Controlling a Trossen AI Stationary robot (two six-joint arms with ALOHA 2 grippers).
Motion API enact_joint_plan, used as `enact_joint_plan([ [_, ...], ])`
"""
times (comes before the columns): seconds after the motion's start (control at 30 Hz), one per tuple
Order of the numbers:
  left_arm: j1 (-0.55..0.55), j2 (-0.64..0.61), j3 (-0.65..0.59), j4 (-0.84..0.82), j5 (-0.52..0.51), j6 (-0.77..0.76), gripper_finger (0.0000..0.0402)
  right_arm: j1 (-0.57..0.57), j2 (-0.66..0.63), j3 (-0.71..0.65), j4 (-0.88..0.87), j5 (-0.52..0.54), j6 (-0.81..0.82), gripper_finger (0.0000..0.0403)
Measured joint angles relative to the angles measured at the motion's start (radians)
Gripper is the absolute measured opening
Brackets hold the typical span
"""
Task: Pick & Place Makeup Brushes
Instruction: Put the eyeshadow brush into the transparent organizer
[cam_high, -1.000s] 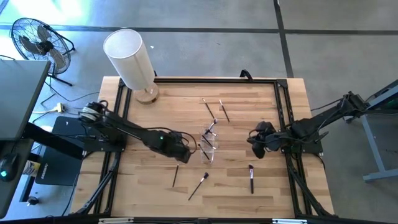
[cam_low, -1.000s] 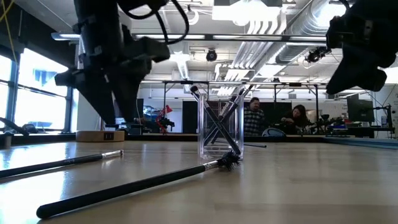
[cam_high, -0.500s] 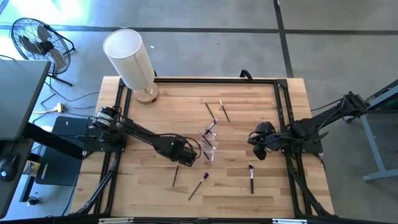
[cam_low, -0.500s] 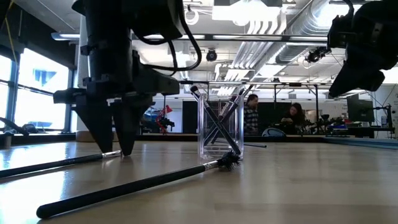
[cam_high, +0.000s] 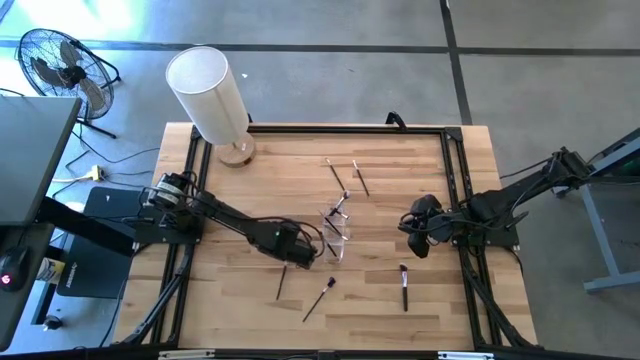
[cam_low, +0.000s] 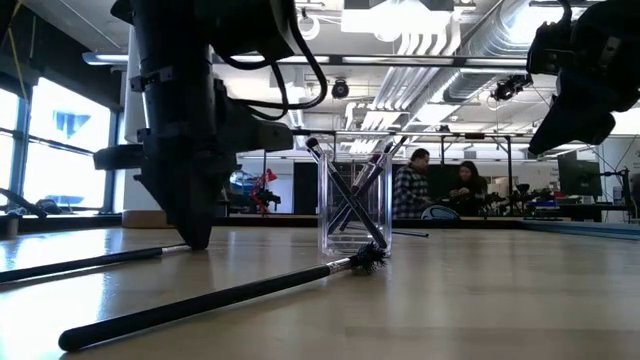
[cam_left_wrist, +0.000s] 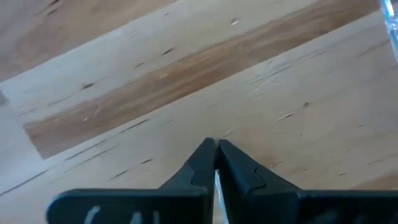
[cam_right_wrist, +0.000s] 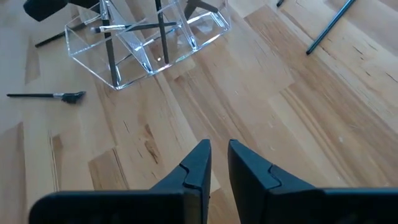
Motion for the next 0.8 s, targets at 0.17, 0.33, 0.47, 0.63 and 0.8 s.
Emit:
enact_joint_plan([
  [0.17,0.007,0.001,-0.001,0.008,0.125,0.129,0.0012,0.000,0.000,0.000,0.000,0.001,-0.013,0.0052],
  [0.33,-0.002,0.003,0.037,-0.025,0.107,0.134,0.0002,0.000,0.000,0.000,-0.004,0.001,-0.019,0.0050],
  [0.47,-0.050,-0.014,0.122,-0.024,0.044,0.143,0.0001,0.000,0.000,0.000,-0.005,-0.001,-0.019,0.0047],
  [0.63,-0.123,-0.059,0.232,-0.029,-0.146,0.168,0.0001,0.000,0.000,0.000,-0.010,-0.017,-0.013,0.0048],
  [0.8,-0.187,-0.109,0.291,0.017,-0.461,0.226,0.0000,0.000,0.002,0.000,-0.012,-0.024,-0.010,0.0046],
])
